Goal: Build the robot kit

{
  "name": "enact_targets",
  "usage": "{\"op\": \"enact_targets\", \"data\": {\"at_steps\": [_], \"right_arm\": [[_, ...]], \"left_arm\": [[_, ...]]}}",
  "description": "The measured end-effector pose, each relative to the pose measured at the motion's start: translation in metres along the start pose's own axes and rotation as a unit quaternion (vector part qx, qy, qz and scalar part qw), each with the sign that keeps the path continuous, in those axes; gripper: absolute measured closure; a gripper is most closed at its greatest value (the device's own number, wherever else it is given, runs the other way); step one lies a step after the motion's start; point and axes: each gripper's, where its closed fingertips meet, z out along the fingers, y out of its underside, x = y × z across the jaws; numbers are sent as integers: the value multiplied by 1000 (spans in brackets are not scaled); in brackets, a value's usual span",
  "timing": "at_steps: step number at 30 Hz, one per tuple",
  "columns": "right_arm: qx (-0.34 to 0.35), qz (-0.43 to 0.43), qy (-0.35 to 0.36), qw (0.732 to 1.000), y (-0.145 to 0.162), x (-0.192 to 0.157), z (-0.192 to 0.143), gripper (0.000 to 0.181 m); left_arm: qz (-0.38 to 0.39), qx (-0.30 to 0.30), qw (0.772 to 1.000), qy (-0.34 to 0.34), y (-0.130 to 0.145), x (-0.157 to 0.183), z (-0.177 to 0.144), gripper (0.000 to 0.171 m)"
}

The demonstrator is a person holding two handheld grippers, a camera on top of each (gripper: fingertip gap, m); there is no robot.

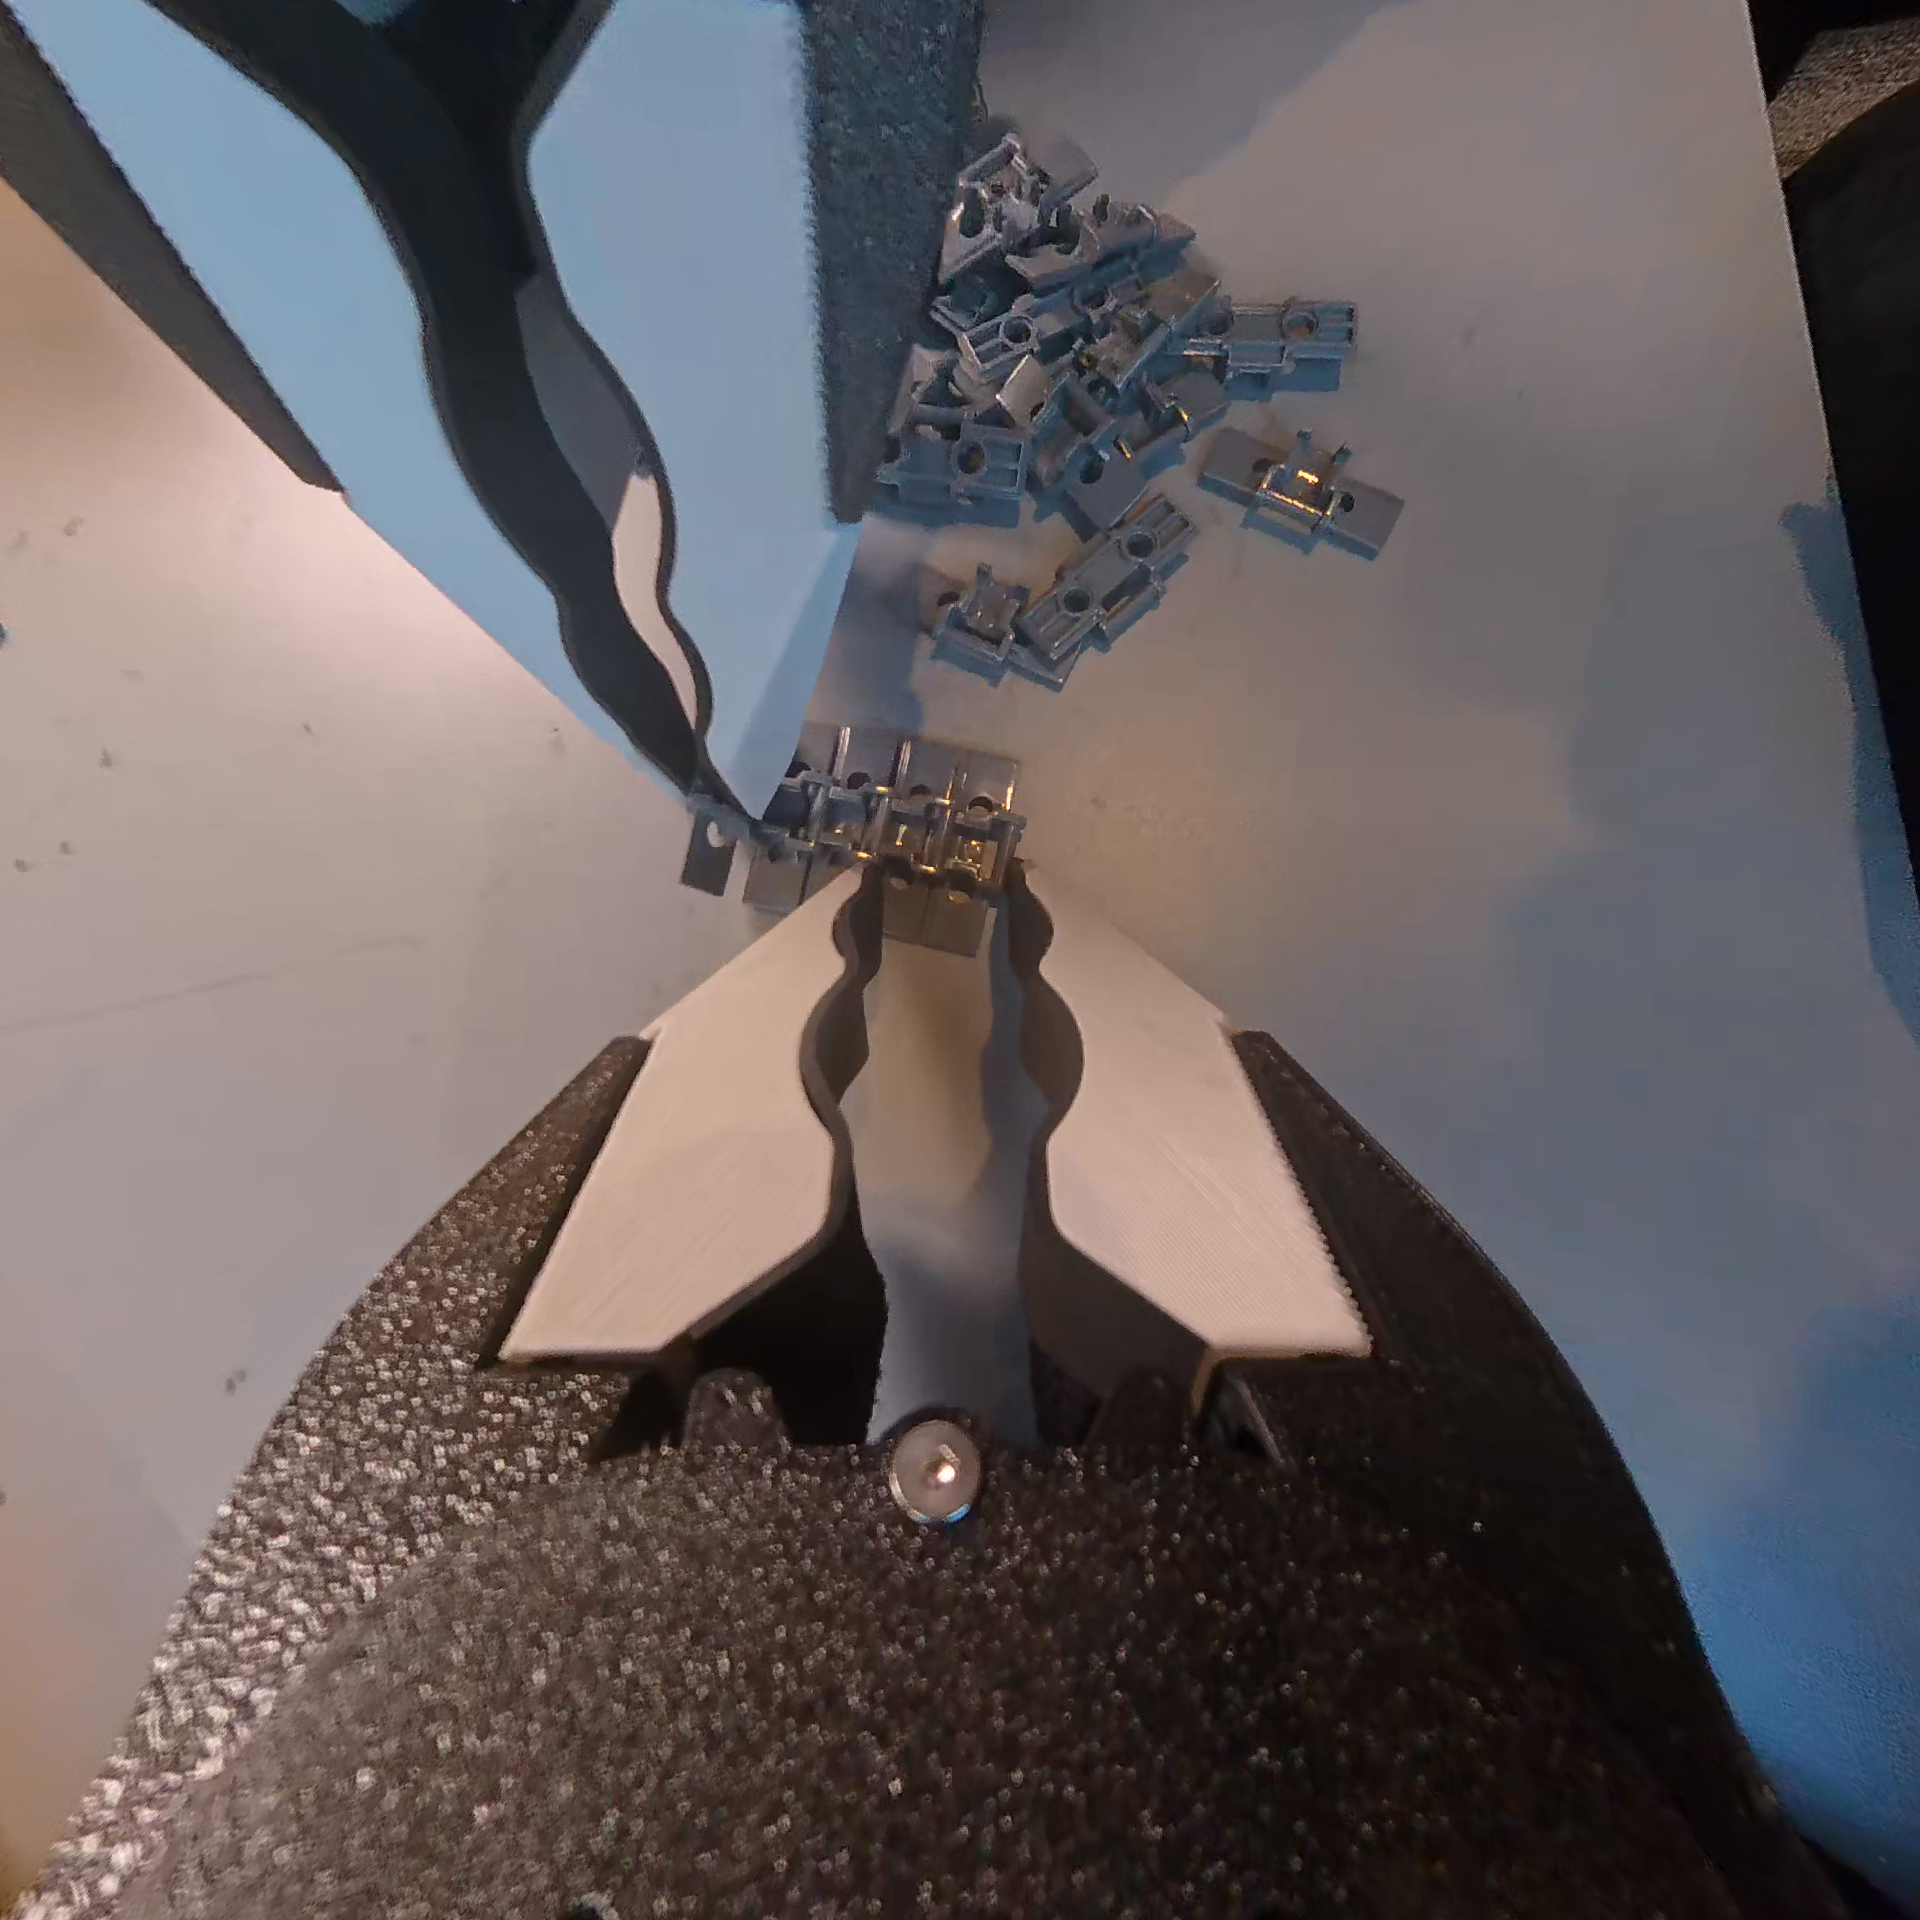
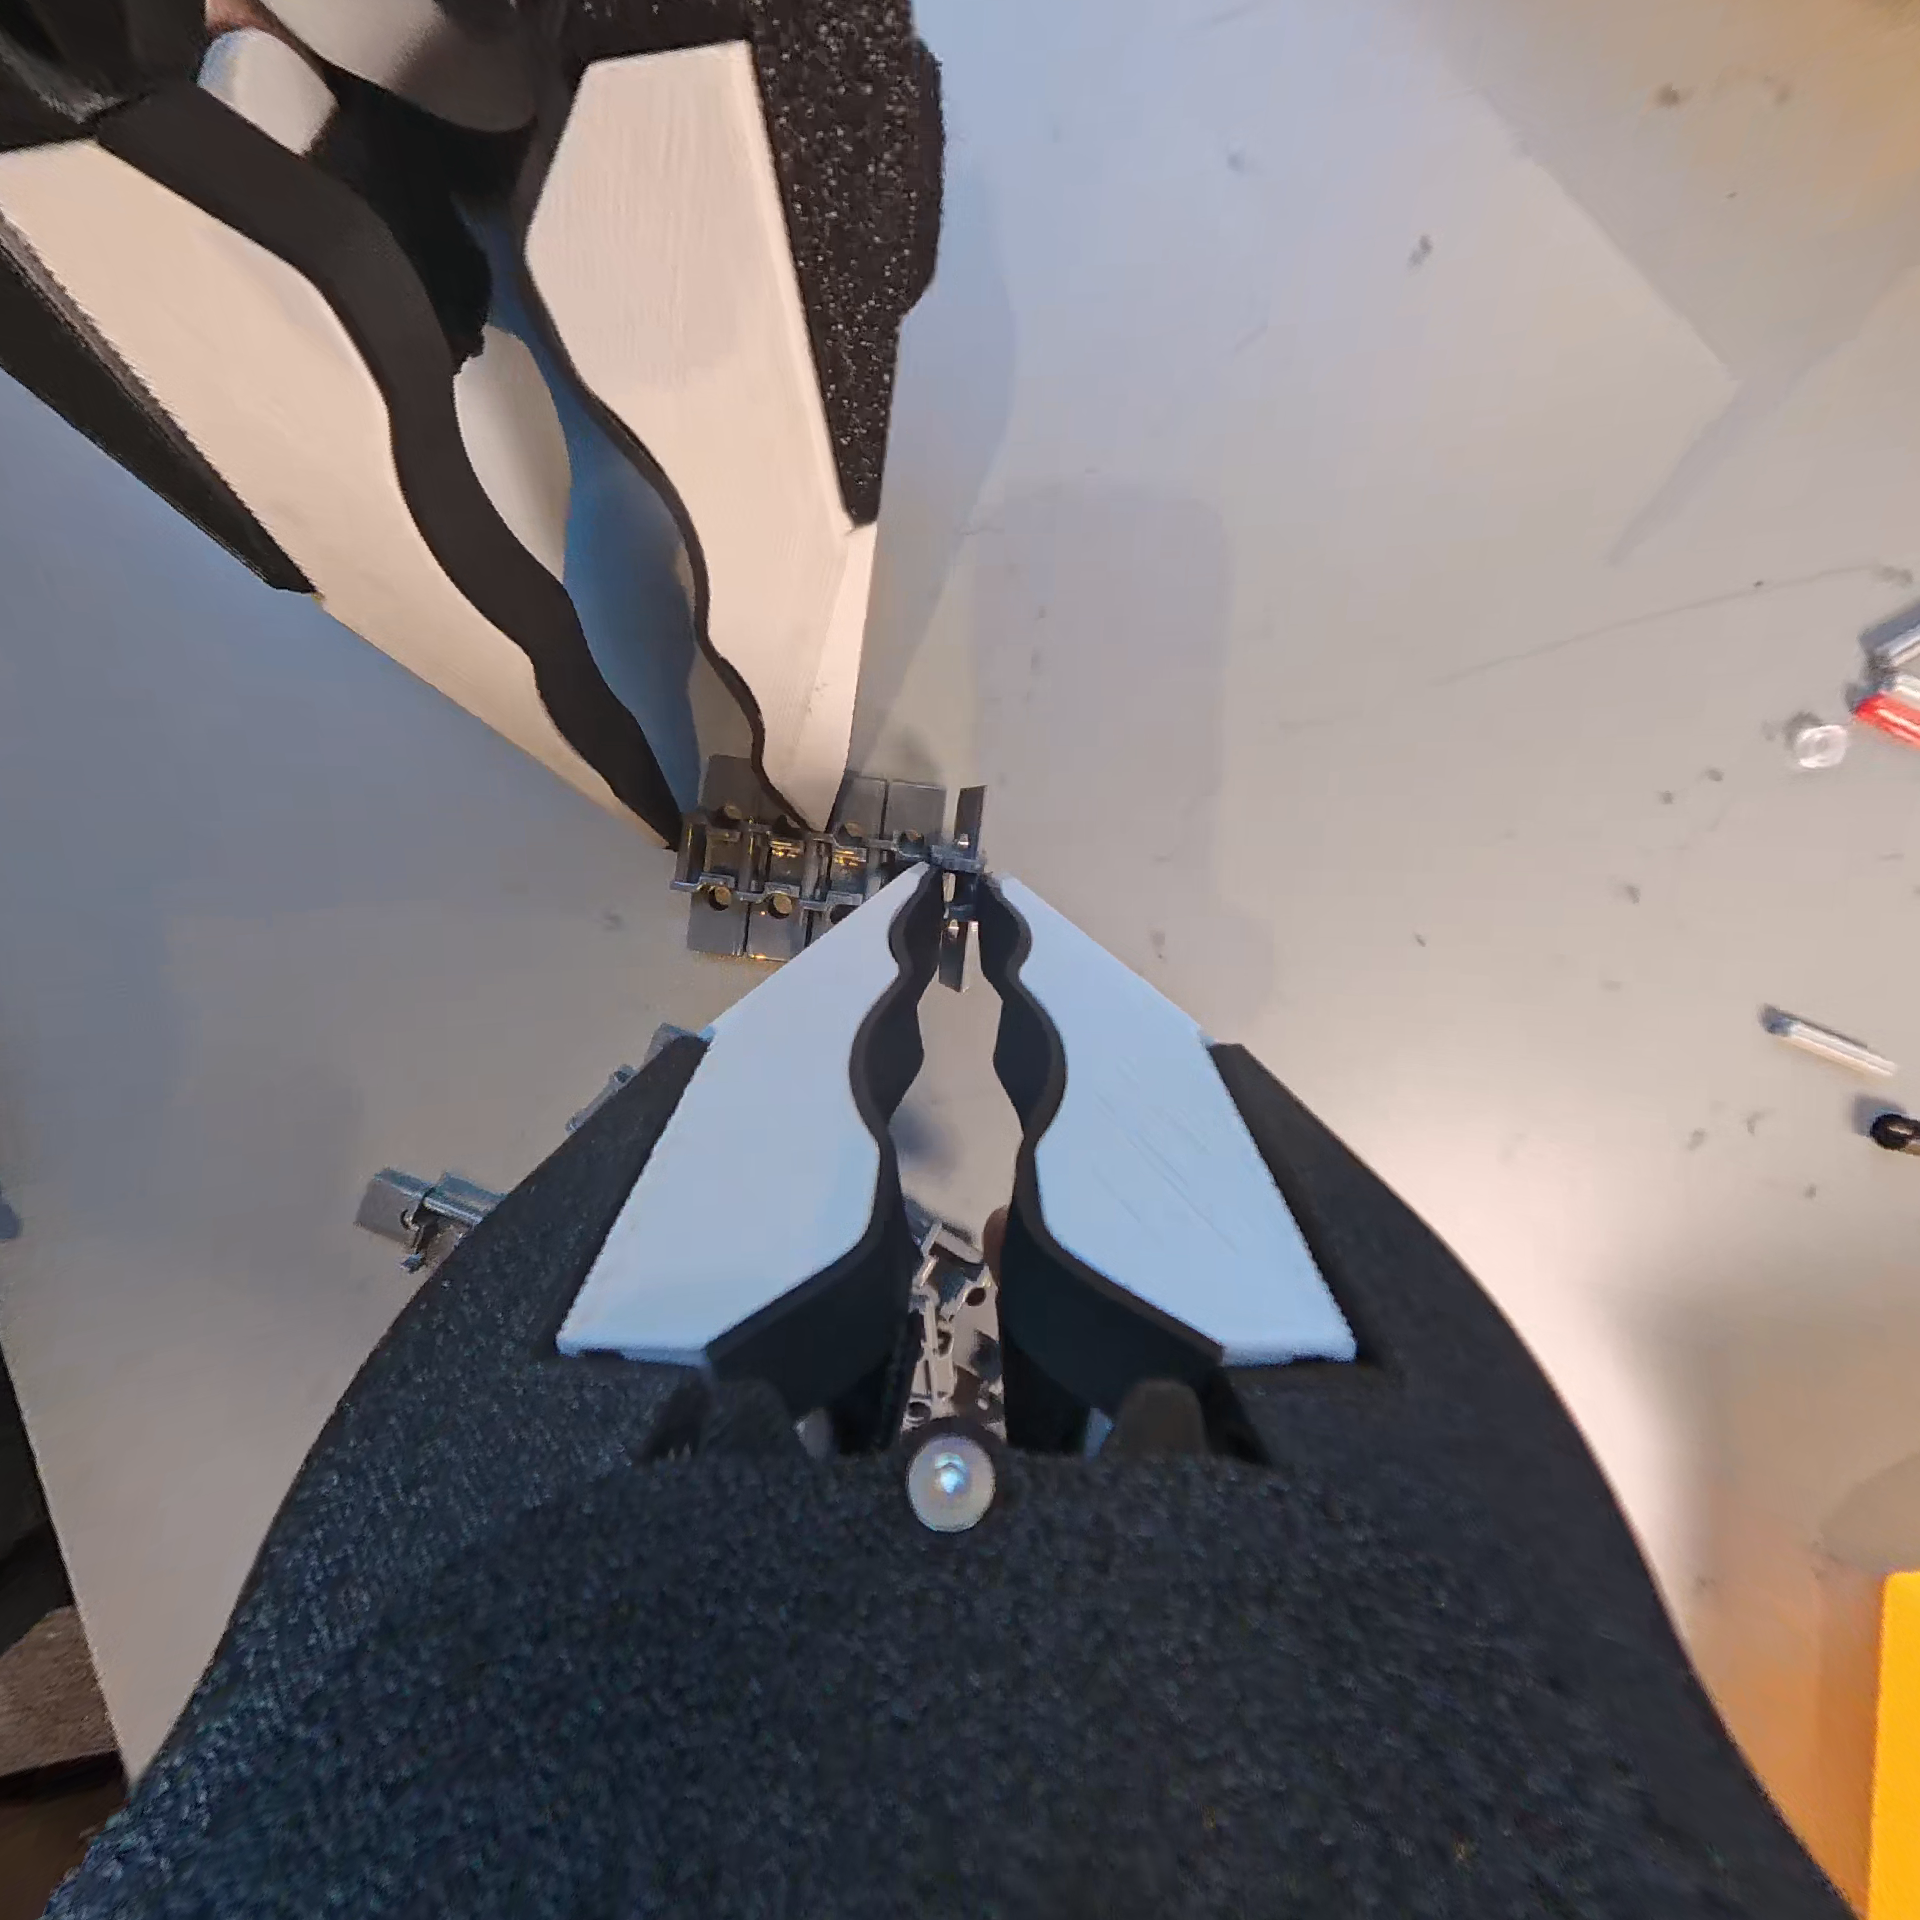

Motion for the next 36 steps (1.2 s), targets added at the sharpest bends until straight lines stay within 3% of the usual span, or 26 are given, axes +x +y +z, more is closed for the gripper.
{"op": "enact_targets", "data": {"at_steps": [5, 11, 17, 24, 33, 36], "right_arm": [[-14, 6, -8, 1000, 0, 0, 0, 174], [58, 69, -27, 996, -6, 16, -15, 162], [56, 25, -33, 998, 11, -2, -28, 160], [18, -99, -66, 993, 35, -38, -26, 153], [-21, -168, -94, 981, 38, -40, -13, 161], [-16, -174, -95, 980, 38, -40, -13, 164]], "left_arm": [[-1, 4, 1000, 7, 1, 0, -1, 150], [13, 14, 1000, 9, 2, 2, -2, 150], [41, 15, 999, 16, 4, 4, -3, 150], [58, 9, 998, 14, 14, -2, -13, 144], [-5, 93, 995, 26, -3, -5, -29, 147], [-18, 93, 995, 21, -4, -7, -27, 149]]}}
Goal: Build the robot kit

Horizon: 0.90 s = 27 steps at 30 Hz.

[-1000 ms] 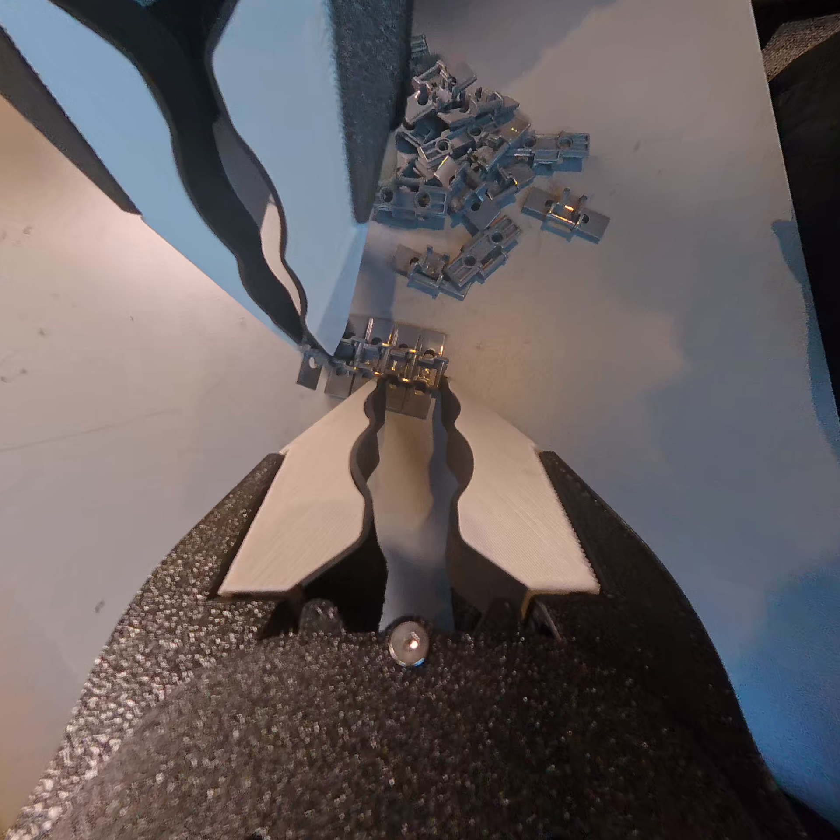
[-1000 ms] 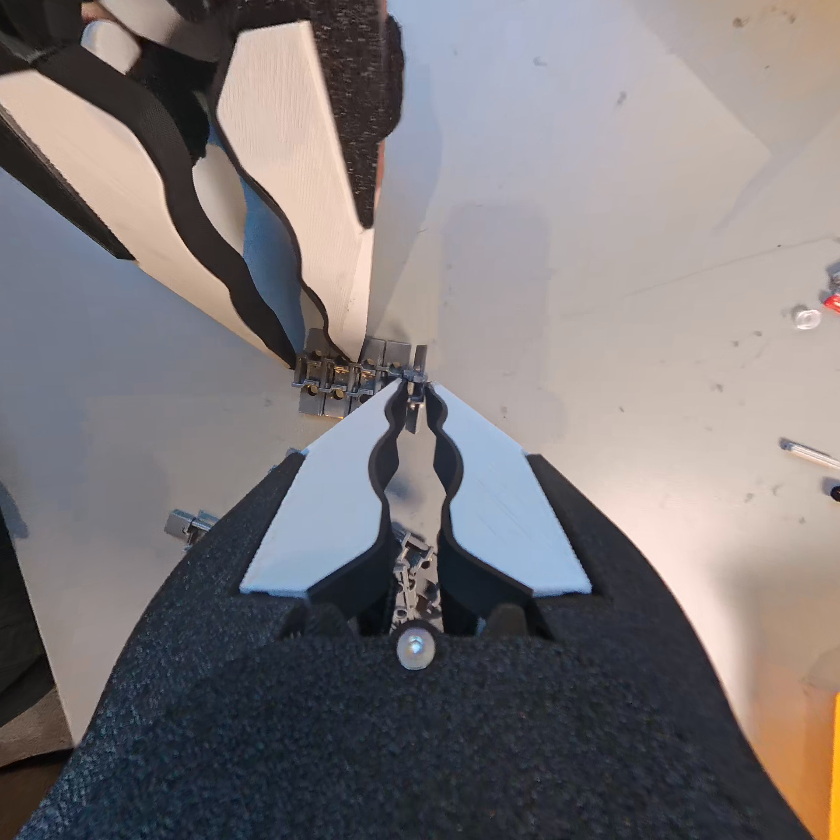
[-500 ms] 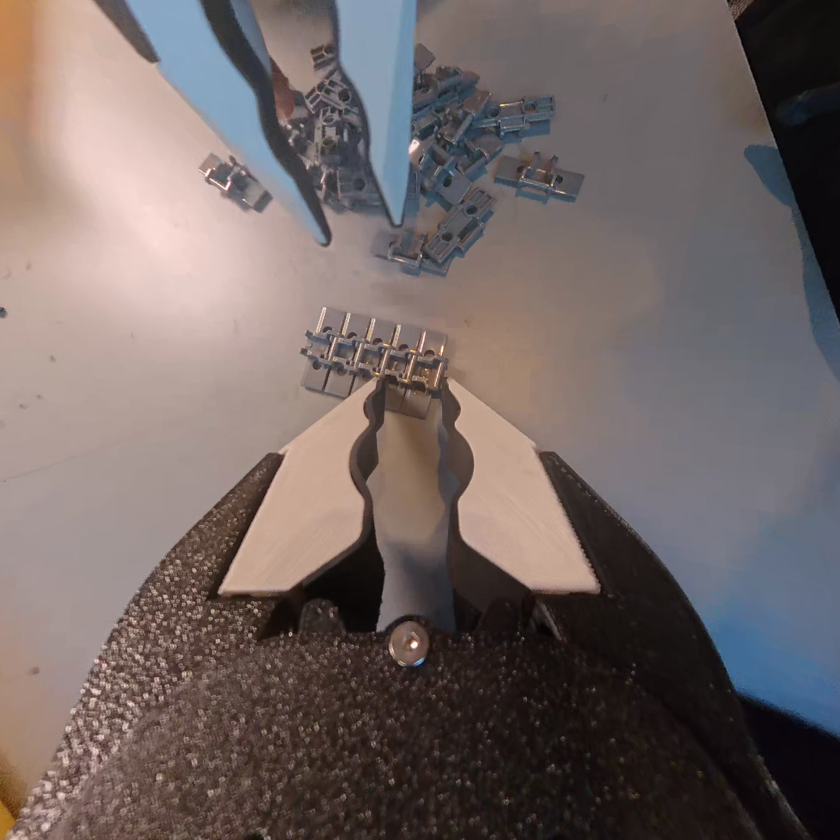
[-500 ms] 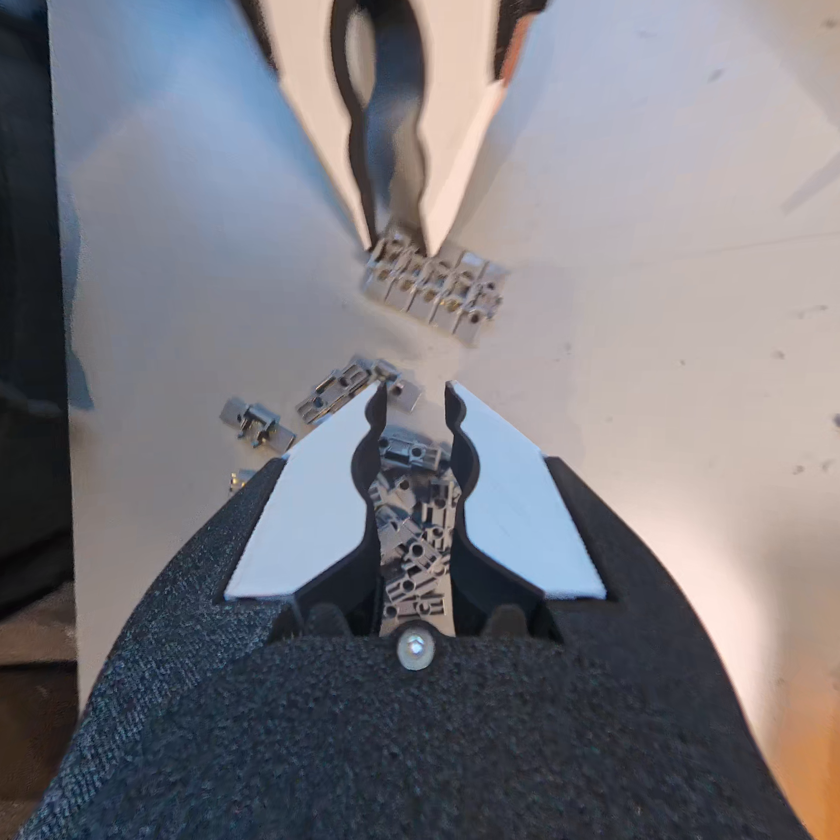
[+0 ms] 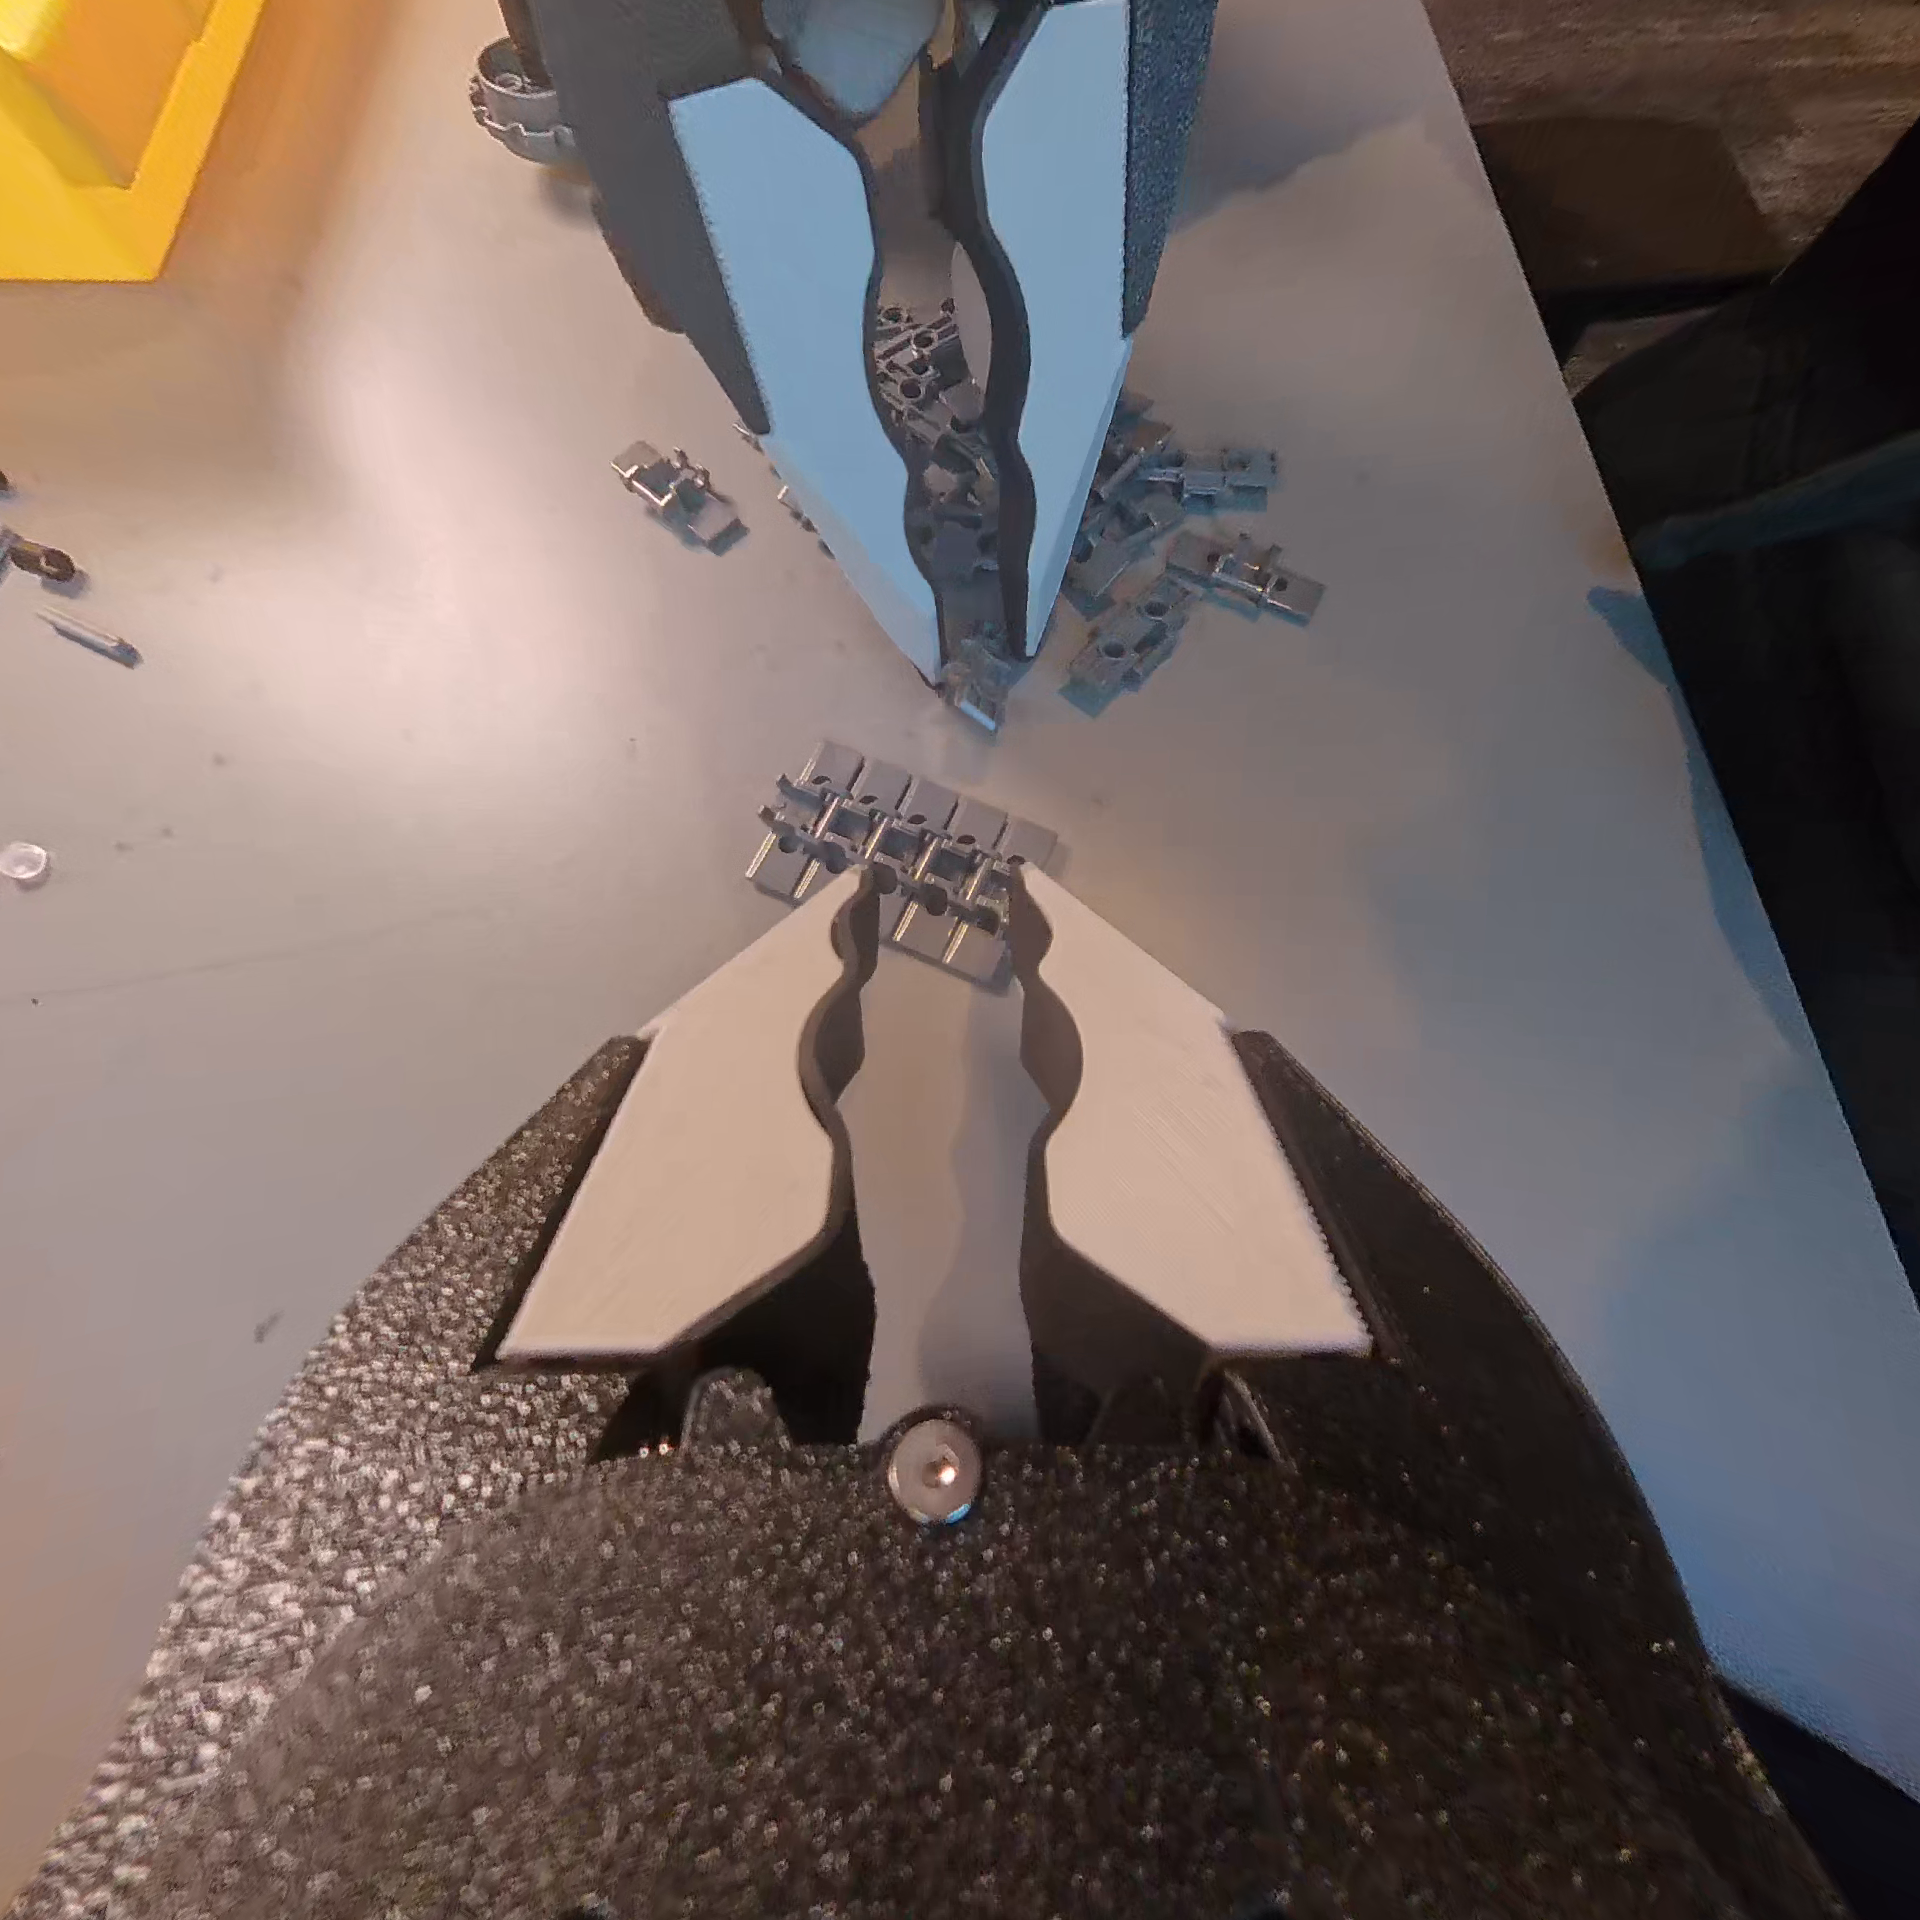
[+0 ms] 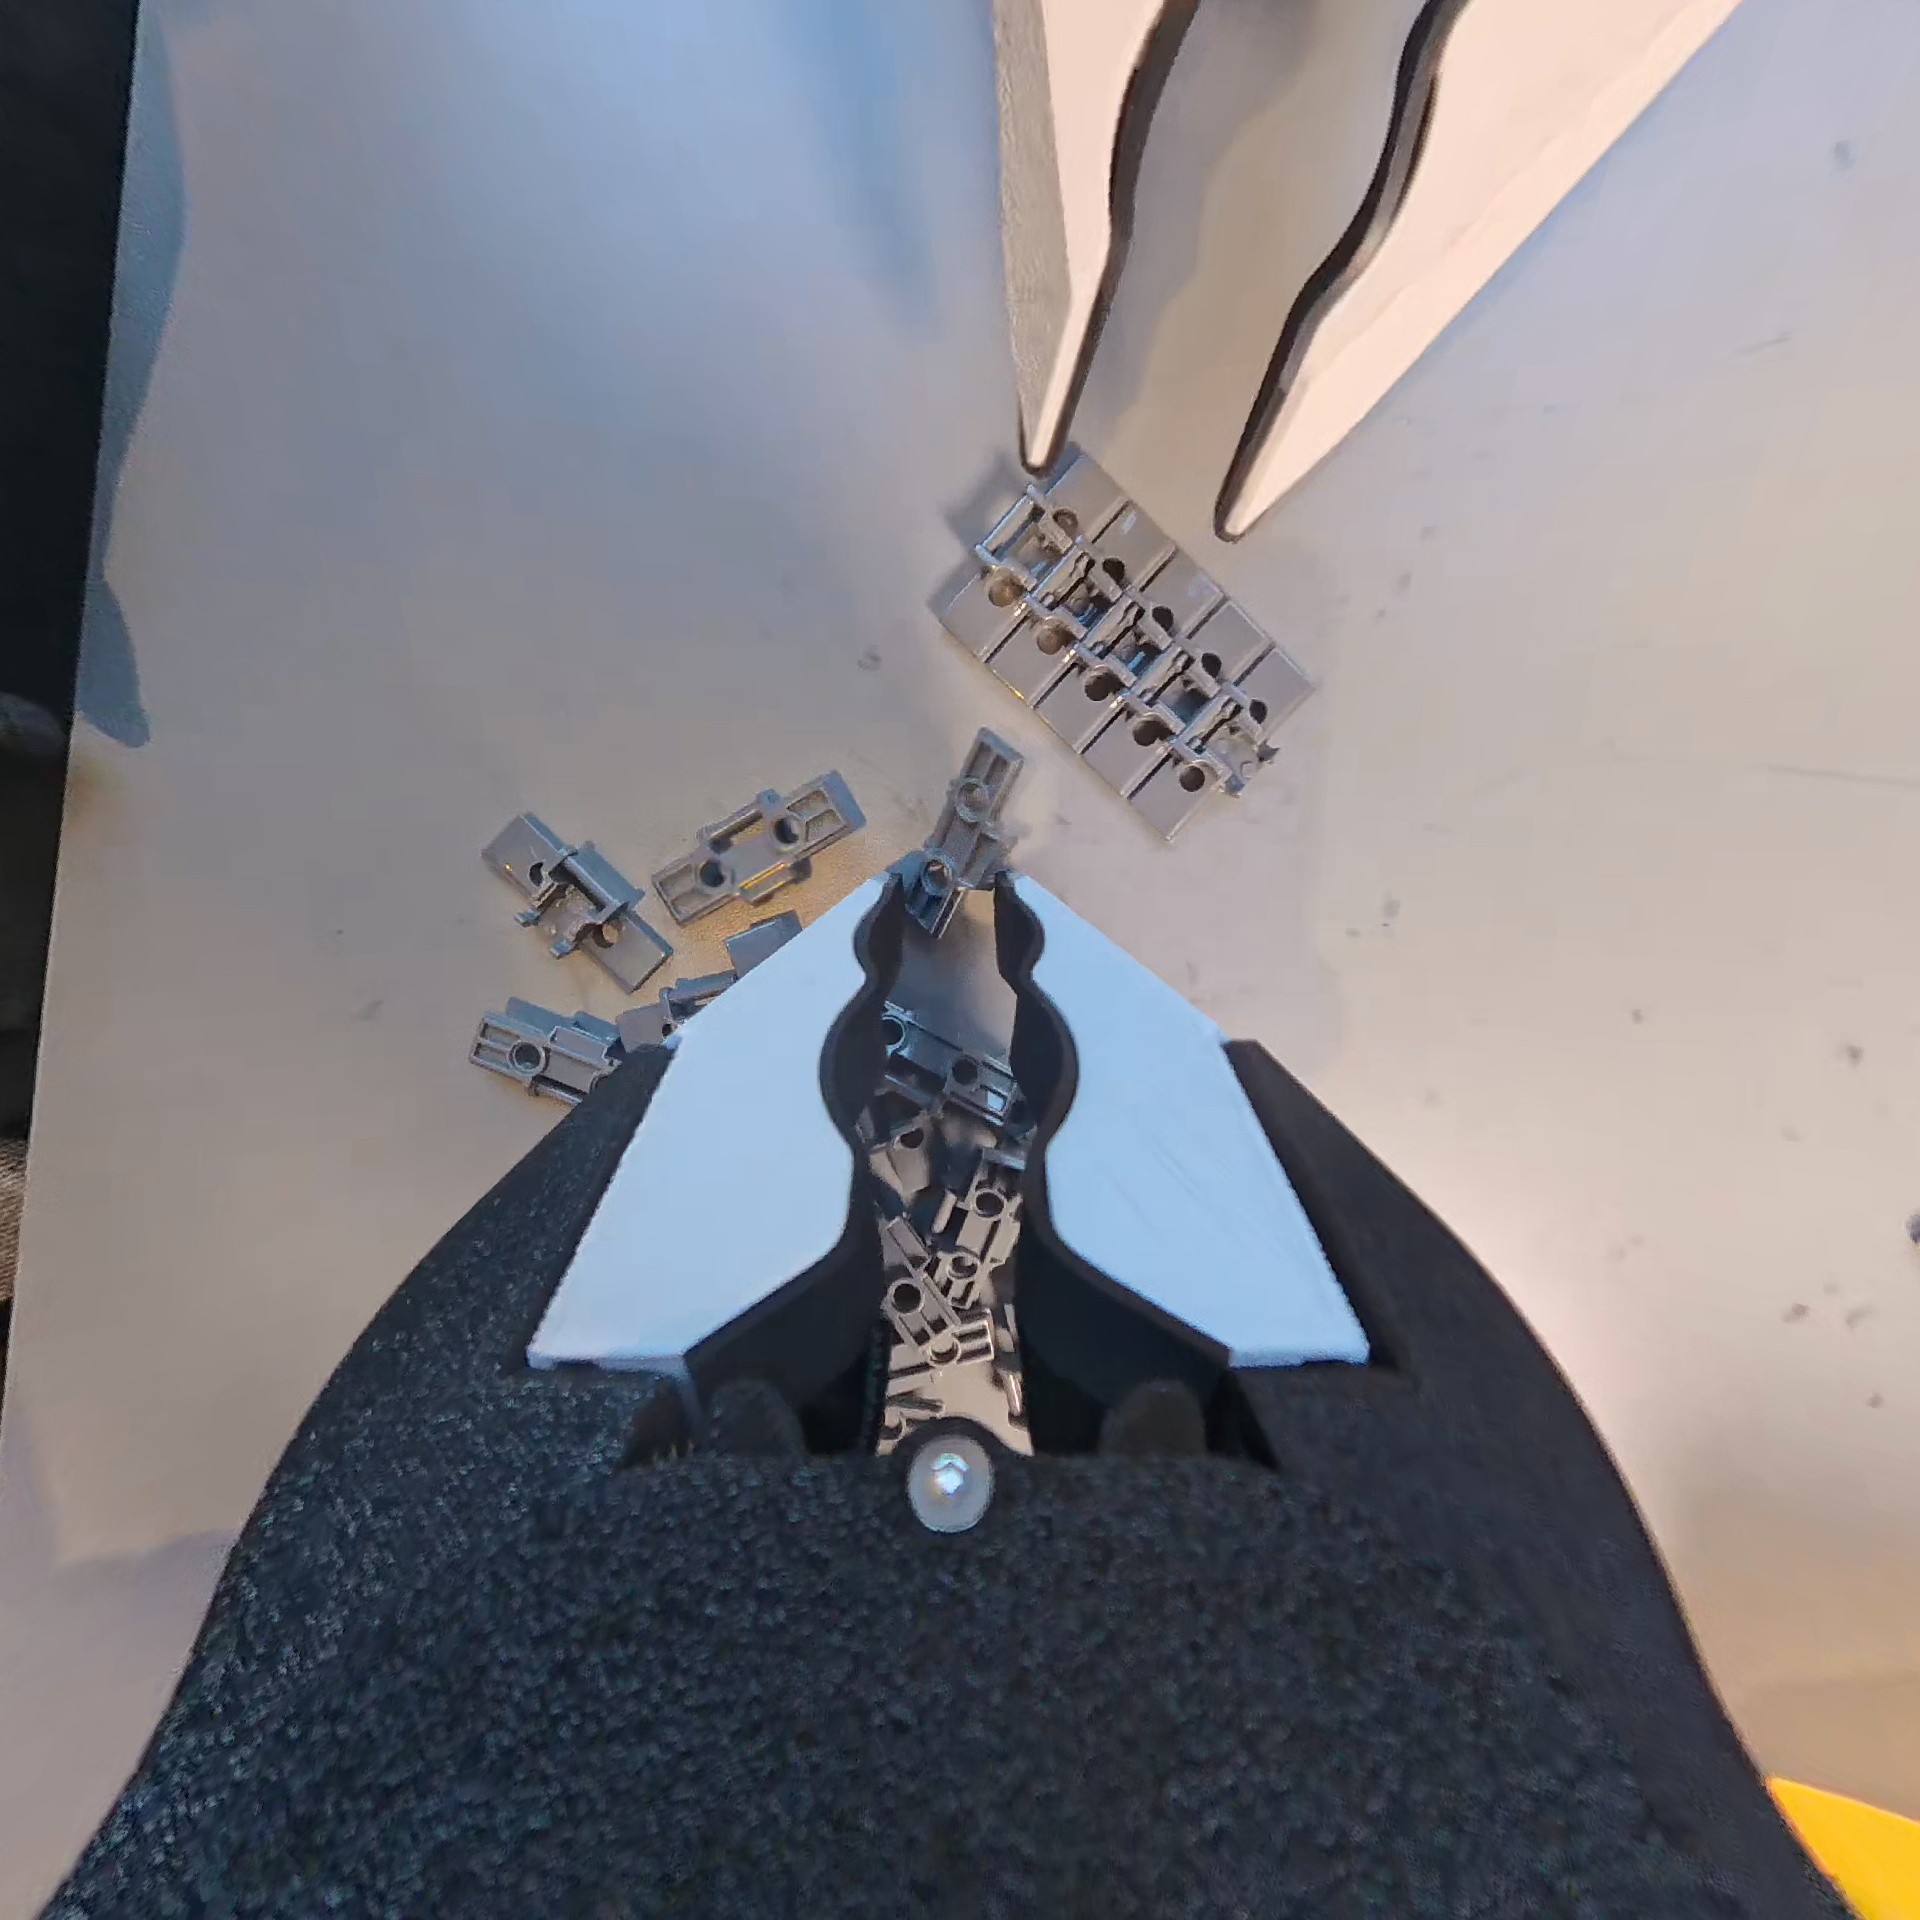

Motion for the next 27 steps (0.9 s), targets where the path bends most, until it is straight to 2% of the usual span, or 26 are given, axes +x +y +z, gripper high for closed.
{"op": "enact_targets", "data": {"at_steps": [4, 9, 13, 16, 21, 24, 27], "right_arm": [[26, 12, 30, 999, -2, 5, -7, 167], [131, 55, 54, 988, -31, 7, -30, 167], [175, 48, 96, 979, -45, 14, -44, 168], [184, 44, 127, 974, -48, 19, -48, 168], [234, 119, 193, 945, -48, 46, -65, 162], [285, 212, 157, 921, -47, 48, -71, 158], [346, 310, 84, 882, -51, 42, -68, 152]], "left_arm": [[-6, 23, 1000, -5, -10, 0, 0, 147], [-27, 91, 995, 11, -38, 6, -4, 147], [-23, 130, 991, 18, -56, 12, -7, 154], [3, 137, 990, -35, -61, 3, -11, 168], [72, 114, 978, -156, -61, -16, -22, 169], [151, 61, 955, -247, -54, -30, -24, 169], [246, 4, 910, -333, -50, -40, -26, 169]]}}
